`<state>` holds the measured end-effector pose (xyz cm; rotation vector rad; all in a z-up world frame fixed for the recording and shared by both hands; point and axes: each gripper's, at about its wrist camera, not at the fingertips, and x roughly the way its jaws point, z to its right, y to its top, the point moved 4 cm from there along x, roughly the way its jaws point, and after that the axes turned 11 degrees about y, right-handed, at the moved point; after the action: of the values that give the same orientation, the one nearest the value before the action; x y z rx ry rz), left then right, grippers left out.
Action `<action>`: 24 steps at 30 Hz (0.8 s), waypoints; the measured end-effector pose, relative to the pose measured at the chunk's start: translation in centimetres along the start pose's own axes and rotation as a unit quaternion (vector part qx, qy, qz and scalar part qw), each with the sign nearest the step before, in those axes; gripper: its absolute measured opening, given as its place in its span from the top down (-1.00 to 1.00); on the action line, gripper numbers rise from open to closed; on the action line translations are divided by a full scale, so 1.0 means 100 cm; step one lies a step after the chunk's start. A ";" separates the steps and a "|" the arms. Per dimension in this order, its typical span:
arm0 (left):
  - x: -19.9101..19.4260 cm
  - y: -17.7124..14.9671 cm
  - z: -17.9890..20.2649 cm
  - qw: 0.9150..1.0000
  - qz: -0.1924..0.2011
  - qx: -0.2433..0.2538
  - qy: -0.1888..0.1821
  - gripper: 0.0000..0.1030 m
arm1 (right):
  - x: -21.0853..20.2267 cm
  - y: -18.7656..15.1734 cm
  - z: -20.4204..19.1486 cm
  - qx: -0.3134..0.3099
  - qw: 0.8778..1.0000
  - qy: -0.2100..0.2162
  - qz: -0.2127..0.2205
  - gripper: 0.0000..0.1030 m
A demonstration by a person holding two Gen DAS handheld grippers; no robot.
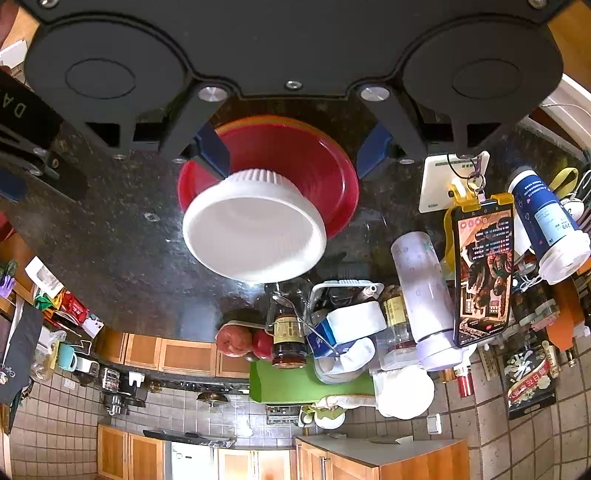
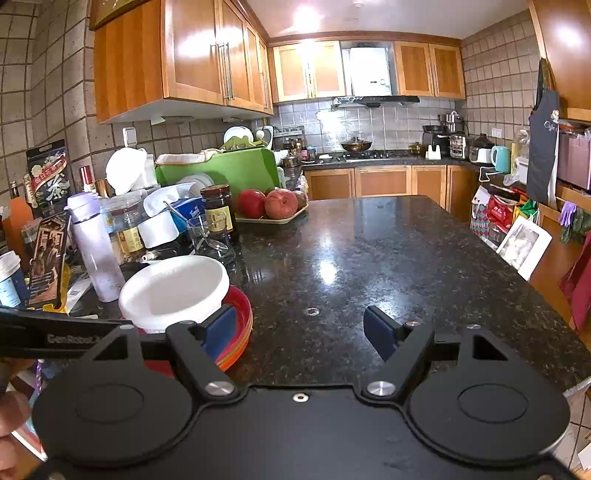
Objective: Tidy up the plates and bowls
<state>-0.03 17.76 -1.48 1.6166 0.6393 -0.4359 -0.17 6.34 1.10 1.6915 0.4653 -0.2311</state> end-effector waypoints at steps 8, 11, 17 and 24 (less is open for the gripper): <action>-0.014 -0.007 0.006 1.000 0.010 0.004 -0.006 -0.50 | -0.017 0.000 -0.001 0.000 1.000 -0.006 0.014 -0.54; -0.017 -0.008 0.008 1.000 0.013 0.006 -0.007 -0.50 | -0.020 -0.001 0.001 0.001 1.000 -0.006 0.014 -0.54; -0.021 -0.010 0.011 1.000 0.017 0.012 -0.007 -0.50 | -0.020 -0.001 0.002 0.003 1.000 -0.005 0.013 -0.54; -0.020 -0.010 0.010 1.000 0.017 0.009 -0.006 -0.50 | -0.018 -0.001 0.002 0.003 1.000 -0.001 0.013 -0.54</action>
<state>-2.11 16.54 -1.15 1.6385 0.5989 -0.4278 -1.79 5.84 1.74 1.7021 0.4422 -0.2148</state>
